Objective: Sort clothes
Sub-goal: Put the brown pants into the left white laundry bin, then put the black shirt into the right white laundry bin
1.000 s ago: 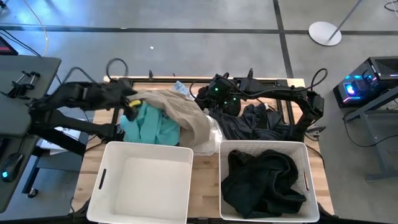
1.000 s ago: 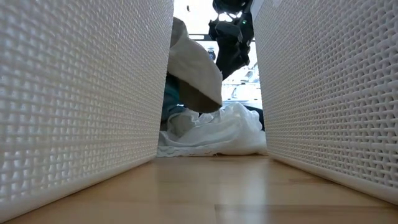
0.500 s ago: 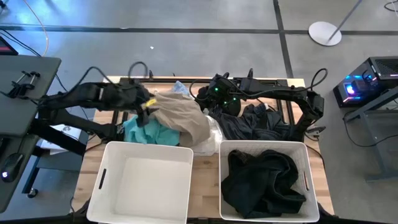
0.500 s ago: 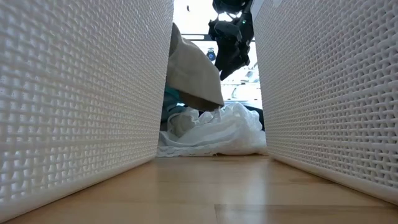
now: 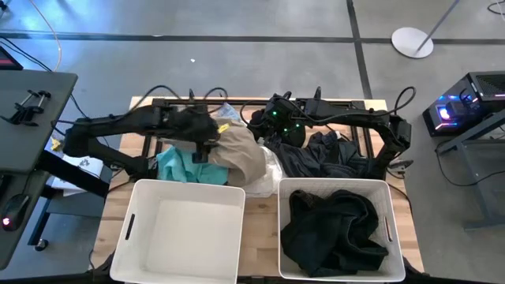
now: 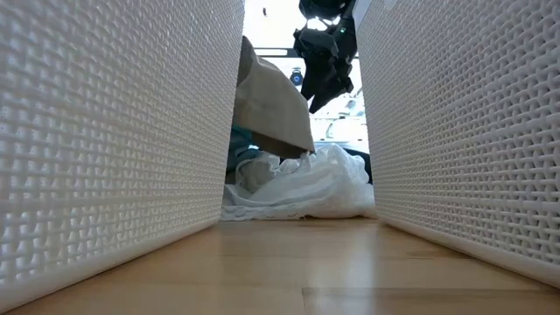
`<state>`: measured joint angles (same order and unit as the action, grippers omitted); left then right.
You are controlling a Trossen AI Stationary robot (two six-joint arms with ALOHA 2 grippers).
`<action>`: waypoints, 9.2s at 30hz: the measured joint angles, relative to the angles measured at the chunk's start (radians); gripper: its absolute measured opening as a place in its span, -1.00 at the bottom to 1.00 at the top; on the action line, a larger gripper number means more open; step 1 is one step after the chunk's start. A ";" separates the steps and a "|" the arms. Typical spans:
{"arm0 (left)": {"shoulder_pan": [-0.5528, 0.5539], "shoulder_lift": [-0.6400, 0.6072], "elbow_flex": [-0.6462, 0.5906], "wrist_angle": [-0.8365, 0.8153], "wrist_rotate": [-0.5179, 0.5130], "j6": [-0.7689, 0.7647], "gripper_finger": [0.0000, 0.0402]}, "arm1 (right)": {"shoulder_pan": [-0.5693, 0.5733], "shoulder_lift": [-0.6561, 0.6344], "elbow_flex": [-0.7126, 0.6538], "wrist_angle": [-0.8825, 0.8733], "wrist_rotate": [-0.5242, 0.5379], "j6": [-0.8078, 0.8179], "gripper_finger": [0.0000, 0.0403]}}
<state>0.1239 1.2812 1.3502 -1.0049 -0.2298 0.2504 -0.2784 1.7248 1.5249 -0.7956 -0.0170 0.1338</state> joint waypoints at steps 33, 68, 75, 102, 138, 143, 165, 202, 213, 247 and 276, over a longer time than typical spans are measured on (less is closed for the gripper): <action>-0.025 -0.106 0.113 -0.039 -0.466 -0.019 -0.99 | 0.000 0.000 0.000 0.021 0.001 -0.012 0.24; -0.695 -0.152 0.209 0.073 0.132 -0.361 -1.00 | 0.000 0.000 0.000 0.075 -0.018 0.043 0.24; -0.885 0.011 0.307 -0.219 -0.123 -0.689 -1.00 | 0.000 0.000 0.000 0.075 -0.018 0.042 0.24; -1.059 0.090 -0.324 0.217 0.123 -1.594 -1.00 | 0.000 0.000 0.000 0.121 -0.018 0.023 0.24; -1.037 -0.331 -0.466 0.582 -0.083 -1.149 -0.55 | 0.000 0.000 0.000 0.127 -0.018 0.023 0.24; -1.021 -0.406 -0.466 0.640 -0.336 -0.840 -0.55 | 0.000 0.000 0.000 0.127 -0.021 0.015 0.24; -0.802 -0.404 -0.541 0.388 -1.027 -0.679 -0.55 | -0.042 0.123 0.124 -0.174 0.157 0.123 0.24; -0.779 -0.404 -0.573 0.407 -0.868 -0.745 -0.55 | 0.034 -0.011 0.122 0.093 0.473 -0.046 -0.97; -0.779 -0.404 -0.573 0.448 -0.864 -0.745 -0.55 | 0.189 -0.337 0.125 0.229 0.472 -0.075 -1.00; -0.779 -0.404 -0.573 0.449 -0.865 -0.710 -0.55 | -0.116 0.311 0.124 -0.102 0.137 0.173 0.42; -0.779 -0.404 -0.573 0.450 -0.865 -0.701 -0.55 | 0.007 0.058 0.120 0.194 0.418 -0.026 -0.91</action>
<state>-0.6552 0.8772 0.7769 -0.5552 -1.0943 -0.4507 -0.2710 1.7828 1.6447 -0.6012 0.4014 0.1083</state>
